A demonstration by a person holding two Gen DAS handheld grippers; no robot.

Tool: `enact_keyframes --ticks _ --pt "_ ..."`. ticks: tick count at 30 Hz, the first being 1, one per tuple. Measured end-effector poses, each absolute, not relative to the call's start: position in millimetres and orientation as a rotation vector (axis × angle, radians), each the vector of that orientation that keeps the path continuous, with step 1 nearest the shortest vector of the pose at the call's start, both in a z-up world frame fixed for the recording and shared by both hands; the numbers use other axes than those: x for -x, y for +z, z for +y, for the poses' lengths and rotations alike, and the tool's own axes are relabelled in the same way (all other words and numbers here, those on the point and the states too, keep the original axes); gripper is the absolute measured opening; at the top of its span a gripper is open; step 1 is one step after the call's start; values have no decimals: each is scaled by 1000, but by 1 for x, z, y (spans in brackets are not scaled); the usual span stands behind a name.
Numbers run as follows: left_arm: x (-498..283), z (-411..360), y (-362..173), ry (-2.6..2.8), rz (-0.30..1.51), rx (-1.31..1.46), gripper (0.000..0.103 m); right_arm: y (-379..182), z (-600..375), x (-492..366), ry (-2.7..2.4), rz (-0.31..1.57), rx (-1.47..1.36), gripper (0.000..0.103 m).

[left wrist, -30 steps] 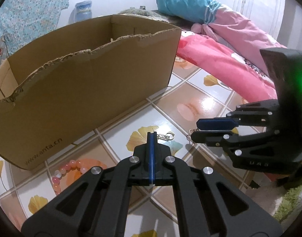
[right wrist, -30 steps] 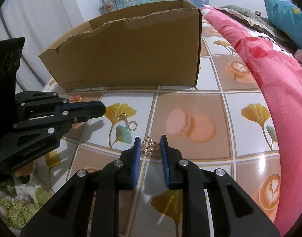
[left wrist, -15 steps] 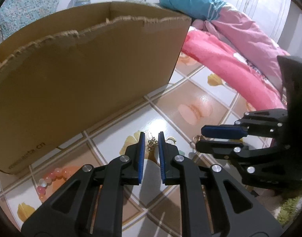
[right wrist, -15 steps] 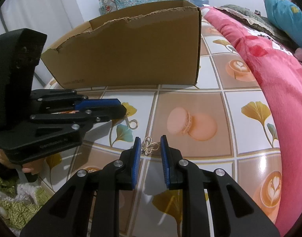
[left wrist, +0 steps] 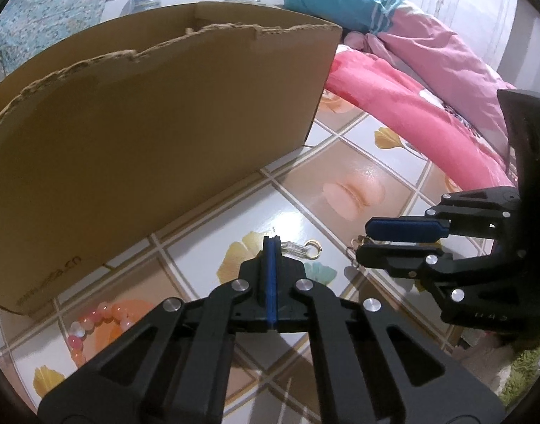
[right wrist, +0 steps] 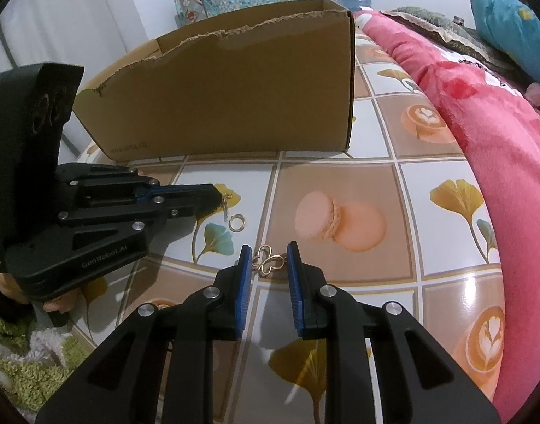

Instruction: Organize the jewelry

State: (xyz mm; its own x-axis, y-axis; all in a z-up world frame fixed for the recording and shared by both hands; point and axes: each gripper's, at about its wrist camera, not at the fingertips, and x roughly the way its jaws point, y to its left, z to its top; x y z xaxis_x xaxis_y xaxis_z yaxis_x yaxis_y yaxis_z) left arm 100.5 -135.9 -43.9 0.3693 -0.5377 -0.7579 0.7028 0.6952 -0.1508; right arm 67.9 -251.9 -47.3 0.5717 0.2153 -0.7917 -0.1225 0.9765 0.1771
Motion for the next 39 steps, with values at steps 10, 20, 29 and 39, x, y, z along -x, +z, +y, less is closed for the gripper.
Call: enact_keyframes --ticks 10,20,29,39 --pt "-95 -110 -21 -799 838 -128 0 -43 -251 -64 208 924 -103 20" --pt "-86 -136 -41 -881 846 -418 23 -41 -248 -64 200 921 -108 20" --pt "-111 -151 -42 -982 831 -547 24 -44 -253 -71 192 930 -122 20" --pt "-122 -157 -39 -1086 857 -566 24 -49 -260 -76 176 944 -151 20"
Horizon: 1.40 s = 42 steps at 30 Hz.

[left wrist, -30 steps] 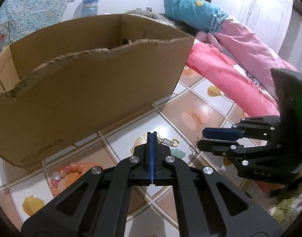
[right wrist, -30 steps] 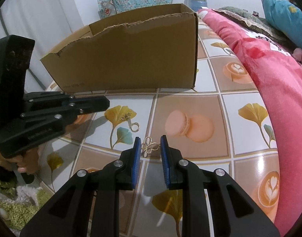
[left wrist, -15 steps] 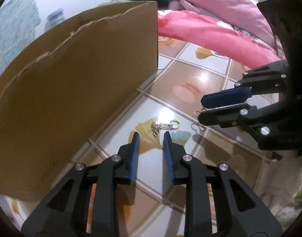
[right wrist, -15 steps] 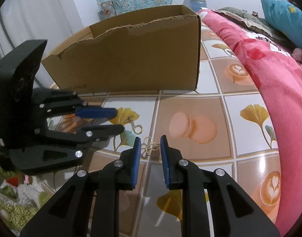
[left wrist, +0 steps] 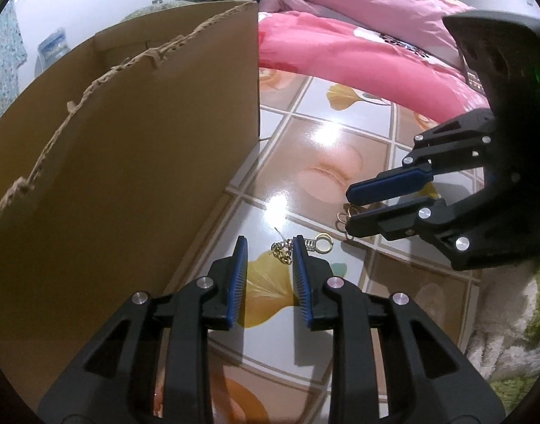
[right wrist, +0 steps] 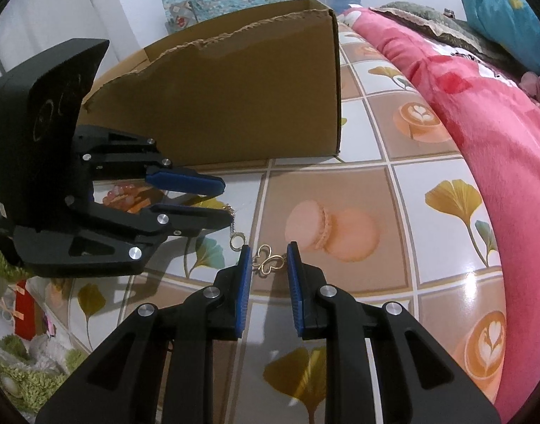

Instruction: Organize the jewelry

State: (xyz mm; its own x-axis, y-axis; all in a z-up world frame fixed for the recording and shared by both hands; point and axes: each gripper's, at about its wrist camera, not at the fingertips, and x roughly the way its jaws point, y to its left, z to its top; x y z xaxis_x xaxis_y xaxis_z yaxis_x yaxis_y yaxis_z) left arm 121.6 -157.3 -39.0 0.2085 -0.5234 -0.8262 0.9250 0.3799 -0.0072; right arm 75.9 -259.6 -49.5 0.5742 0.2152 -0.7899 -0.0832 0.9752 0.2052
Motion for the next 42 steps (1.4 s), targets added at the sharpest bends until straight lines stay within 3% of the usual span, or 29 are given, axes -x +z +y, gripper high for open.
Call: enact_keyframes --ticks 17,23,30,42 --pt "-132 -152 -32 -1046 924 -341 24 -51 -261 -77 179 941 -168 20" --pt "-126 -159 -39 -974 924 -375 24 -51 -261 -77 179 941 -170 20" --pt "-119 -166 -40 -913 938 -359 7 -51 -261 -77 180 938 -171 20" --pt "-112 -166 -42 -895 920 -343 2 -51 -263 -75 178 935 -173 20"
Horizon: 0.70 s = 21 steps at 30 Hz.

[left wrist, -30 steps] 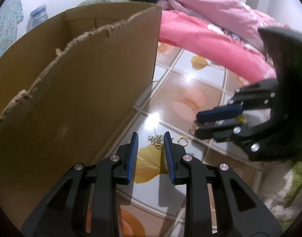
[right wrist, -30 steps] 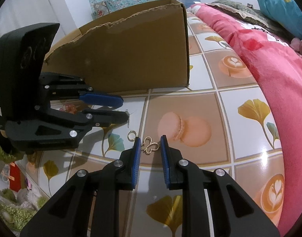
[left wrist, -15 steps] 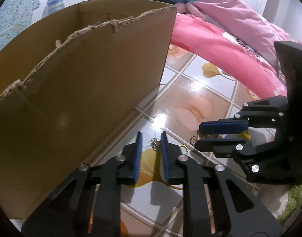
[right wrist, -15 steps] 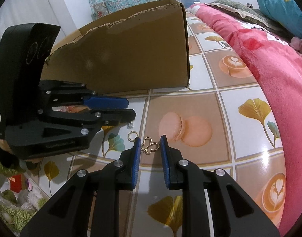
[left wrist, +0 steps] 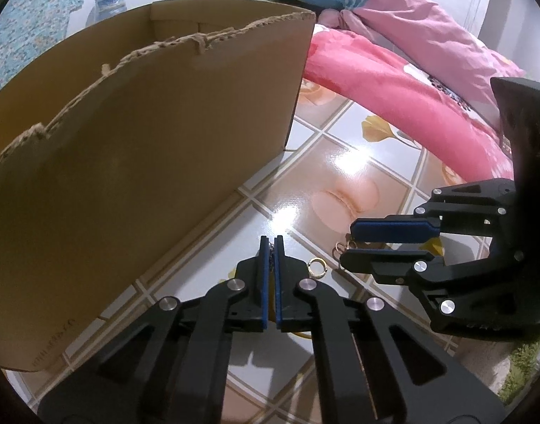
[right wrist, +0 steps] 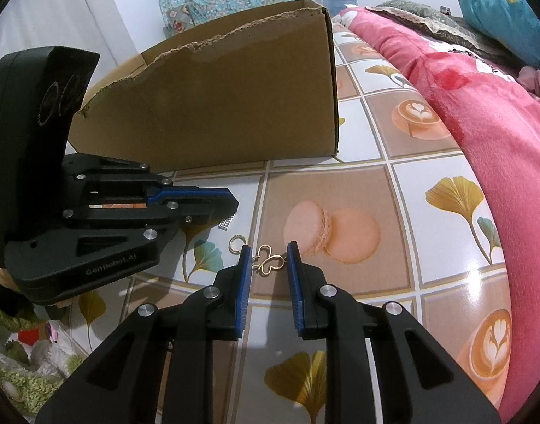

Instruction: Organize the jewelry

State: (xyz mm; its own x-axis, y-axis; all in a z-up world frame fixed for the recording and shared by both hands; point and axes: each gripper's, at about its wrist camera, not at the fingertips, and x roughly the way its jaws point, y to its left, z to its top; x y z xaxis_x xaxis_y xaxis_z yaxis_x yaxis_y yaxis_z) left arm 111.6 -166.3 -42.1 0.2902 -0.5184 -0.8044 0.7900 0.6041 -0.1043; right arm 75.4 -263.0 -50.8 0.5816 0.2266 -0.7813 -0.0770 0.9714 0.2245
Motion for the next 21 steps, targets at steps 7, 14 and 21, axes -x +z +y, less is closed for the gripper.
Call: enact_keyframes --ticks 7,14,21 --pt "-112 -146 -24 -893 892 -254 1 -41 -263 -70 174 908 -169 20" --pt "-102 -121 18 -880 806 -183 1 -22 -262 -65 185 867 -182 20" --pt "-94 -95 85 -881 649 -104 1 35 -257 -72 210 722 -132 20"
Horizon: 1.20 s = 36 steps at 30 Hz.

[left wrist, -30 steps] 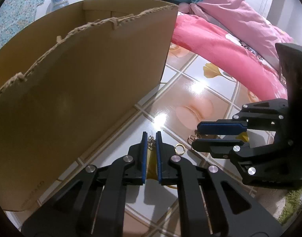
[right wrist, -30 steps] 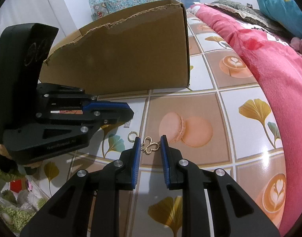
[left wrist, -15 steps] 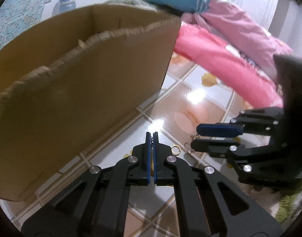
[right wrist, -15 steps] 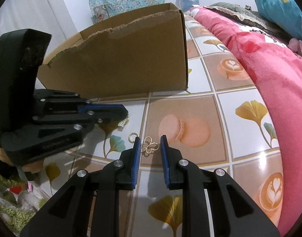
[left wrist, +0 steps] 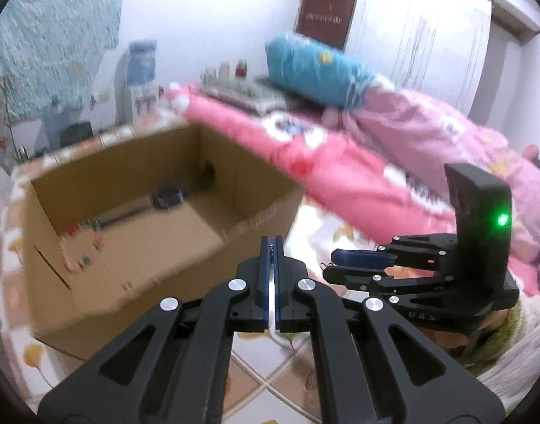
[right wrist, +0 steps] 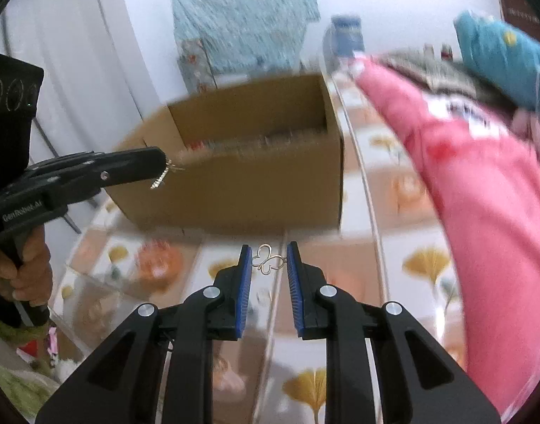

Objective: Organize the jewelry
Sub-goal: 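Carry both charms into the box and open both grippers, then withdraw both tools from the box toward the table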

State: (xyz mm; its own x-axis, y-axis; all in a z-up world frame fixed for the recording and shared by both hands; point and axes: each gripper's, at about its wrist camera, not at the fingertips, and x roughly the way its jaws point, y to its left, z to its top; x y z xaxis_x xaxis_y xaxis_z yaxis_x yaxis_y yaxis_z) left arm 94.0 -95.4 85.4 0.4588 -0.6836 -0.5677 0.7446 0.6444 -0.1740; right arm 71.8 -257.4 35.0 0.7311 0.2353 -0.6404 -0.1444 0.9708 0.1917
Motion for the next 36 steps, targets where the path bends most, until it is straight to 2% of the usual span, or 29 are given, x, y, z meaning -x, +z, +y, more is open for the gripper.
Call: enact_keyframes --ticks 4,7,15,21,23,25,26,36 --pt "-108 -84 115 -848 581 -92 1 65 -248 -87 251 631 -90 20" --pt "-135 -79 118 -809 603 -84 1 74 -240 -106 293 606 -92 20" --pt "-217 -86 80 -707 807 -87 1 56 -214 -176 336 706 -75 20" --pt "-247 -94 61 -649 890 -95 1 40 -211 -204 310 801 -100 20" --pt "-255 -93 56 -634 928 -62 4 37 -214 -206 303 820 -119 21" --pt "-258 -91 55 -629 935 -41 16 35 -217 -208 302 831 -142 21" --pt "-259 -91 54 -627 934 -35 17 34 -219 -207 300 834 -153 21" --pt "-253 -76 63 -609 901 14 20 42 -231 -192 297 811 -200 22"
